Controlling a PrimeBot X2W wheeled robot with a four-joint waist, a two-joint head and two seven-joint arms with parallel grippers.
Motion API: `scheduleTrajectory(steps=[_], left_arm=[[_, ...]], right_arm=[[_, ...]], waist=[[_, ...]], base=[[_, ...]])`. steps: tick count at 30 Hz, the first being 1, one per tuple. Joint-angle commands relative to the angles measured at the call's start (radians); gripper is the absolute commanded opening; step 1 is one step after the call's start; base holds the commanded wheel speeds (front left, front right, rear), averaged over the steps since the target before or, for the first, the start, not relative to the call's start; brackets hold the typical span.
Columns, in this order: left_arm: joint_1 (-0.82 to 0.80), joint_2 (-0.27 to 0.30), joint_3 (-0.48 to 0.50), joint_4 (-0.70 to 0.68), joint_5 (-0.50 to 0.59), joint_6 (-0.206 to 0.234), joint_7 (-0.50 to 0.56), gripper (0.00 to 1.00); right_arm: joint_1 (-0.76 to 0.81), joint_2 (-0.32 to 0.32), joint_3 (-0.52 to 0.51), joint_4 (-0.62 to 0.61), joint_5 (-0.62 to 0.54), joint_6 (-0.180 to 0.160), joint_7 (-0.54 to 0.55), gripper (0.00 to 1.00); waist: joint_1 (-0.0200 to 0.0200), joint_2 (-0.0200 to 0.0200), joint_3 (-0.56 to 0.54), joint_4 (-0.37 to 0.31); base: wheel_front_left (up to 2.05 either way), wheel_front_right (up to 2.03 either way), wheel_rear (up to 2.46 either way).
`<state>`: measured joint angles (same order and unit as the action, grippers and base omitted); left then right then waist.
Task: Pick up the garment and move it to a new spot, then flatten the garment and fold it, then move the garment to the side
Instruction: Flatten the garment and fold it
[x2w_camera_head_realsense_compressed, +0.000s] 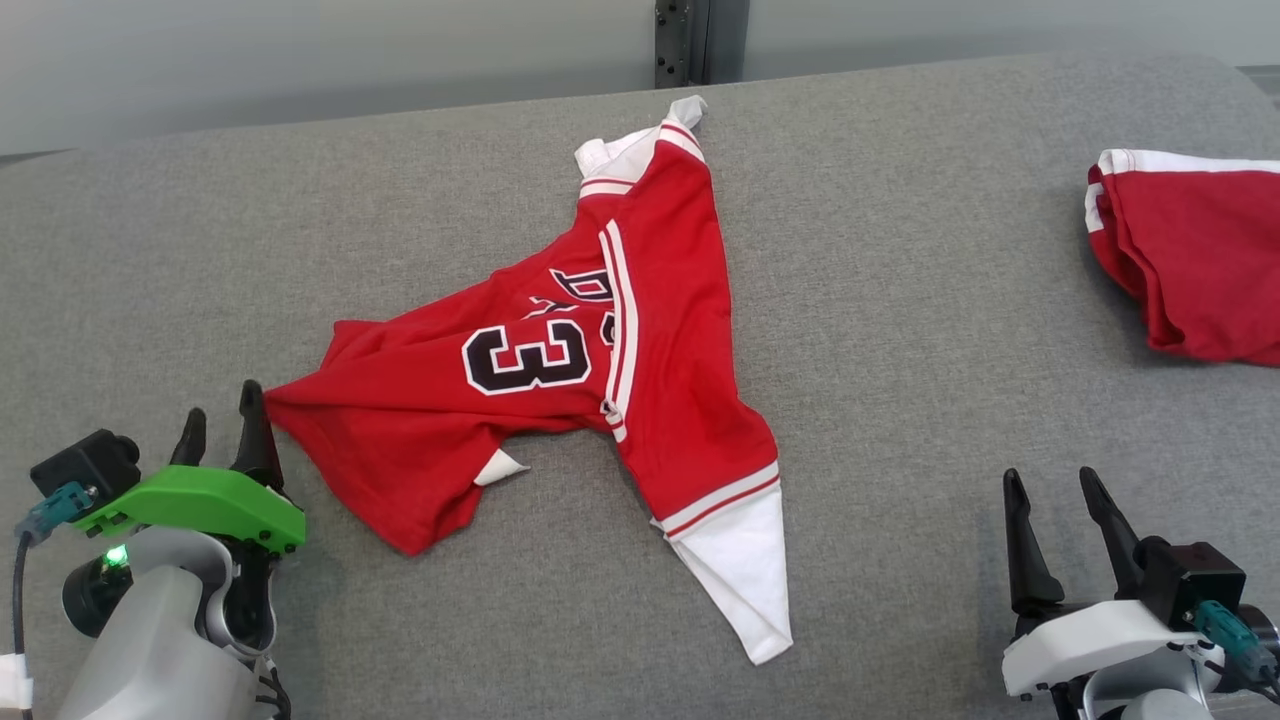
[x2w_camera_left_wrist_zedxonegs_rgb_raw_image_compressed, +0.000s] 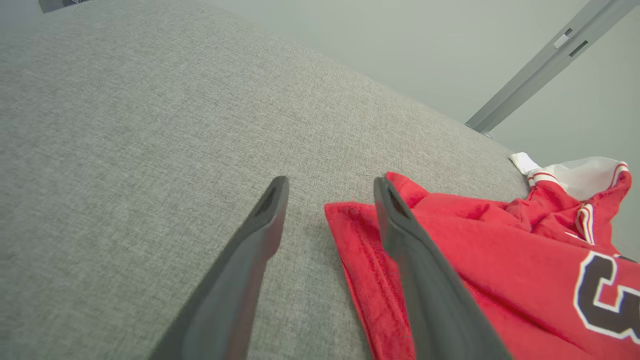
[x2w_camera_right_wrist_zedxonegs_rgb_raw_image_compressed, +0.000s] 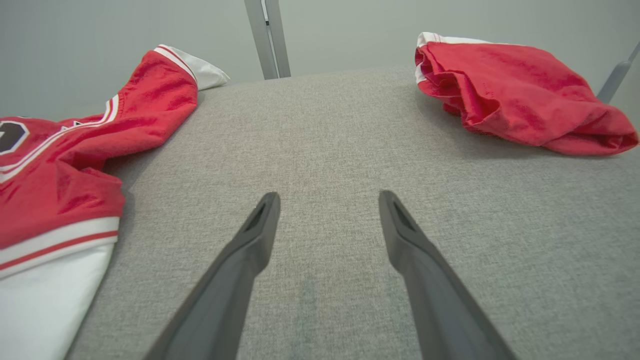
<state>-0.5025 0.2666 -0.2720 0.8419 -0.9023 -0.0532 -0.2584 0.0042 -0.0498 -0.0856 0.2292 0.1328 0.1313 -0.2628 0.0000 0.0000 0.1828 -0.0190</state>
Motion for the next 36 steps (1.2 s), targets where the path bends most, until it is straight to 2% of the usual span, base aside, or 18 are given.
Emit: scheduleTrajectory(steps=[1, 5, 9, 13, 15, 18, 23, 27, 29, 36], left_arm=[[0.008, 0.01, 0.012, -0.001, 0.023, -0.006, -0.008, 1.0], [0.079, 0.013, 0.102, -0.092, 0.089, 0.015, -0.007, 1.0], [0.226, -0.056, 0.185, -0.269, 0.168, 0.019, -0.006, 1.0], [0.408, -0.154, 0.191, -0.458, 0.26, 0.03, -0.007, 1.0], [0.474, -0.184, 0.149, -0.511, 0.279, 0.026, -0.006, 1.0], [0.528, -0.205, 0.037, -0.558, 0.28, 0.004, 0.041, 1.0], [0.51, -0.213, -0.124, -0.589, 0.214, -0.014, 0.163, 1.0], [0.439, -0.214, -0.228, -0.573, 0.104, 0.011, 0.237, 1.0], [0.389, -0.213, -0.267, -0.543, 0.089, 0.035, 0.249, 1.0], [0.268, -0.213, -0.354, -0.409, 0.004, 0.091, 0.24, 1.0]], right_arm=[[-0.001, -0.003, -0.002, -0.005, 0.006, -0.001, -0.002, 1.0], [0.021, -0.003, -0.015, -0.02, 0.013, -0.001, -0.002, 1.0], [0.042, -0.002, -0.026, -0.045, 0.011, -0.001, -0.002, 1.0], [0.069, -0.003, -0.019, -0.07, 0.007, -0.001, -0.002, 1.0], [0.079, -0.002, -0.016, -0.072, 0.011, -0.001, -0.002, 1.0], [0.085, -0.002, -0.009, -0.076, 0.014, -0.001, -0.002, 1.0], [0.061, -0.002, 0.009, -0.08, 0.013, -0.001, -0.002, 1.0], [0.035, -0.003, 0.026, -0.088, 0.019, -0.001, -0.002, 1.0], [0.027, -0.003, 0.028, -0.09, 0.022, -0.001, -0.002, 1.0], [0.01, -0.003, 0.019, -0.086, 0.038, -0.001, -0.002, 1.0]], waist=[[0.0, 0.0, -0.009, -0.003], [0.0, 0.0, -0.037, -0.006], [0.0, 0.0, -0.066, -0.001], [0.0, 0.0, -0.104, 0.015], [0.0, 0.0, -0.117, 0.02], [0.0, 0.0, -0.127, 0.027], [0.0, 0.0, -0.109, 0.019], [0.0, 0.0, -0.072, -0.011], [0.0, 0.0, -0.055, -0.03], [0.0, 0.0, -0.011, -0.102]], base=[[0.0, 0.0, 0.0], [0.0, 0.0, 0.0], [0.0, 0.0, 0.0], [0.0, 0.0, 0.0], [0.0, 0.0, 0.0], [0.0, 0.0, 0.0], [0.0, 0.0, 0.0], [0.0, 0.0, 0.0], [0.0, 0.0, 0.0], [0.0, 0.0, 0.0]])
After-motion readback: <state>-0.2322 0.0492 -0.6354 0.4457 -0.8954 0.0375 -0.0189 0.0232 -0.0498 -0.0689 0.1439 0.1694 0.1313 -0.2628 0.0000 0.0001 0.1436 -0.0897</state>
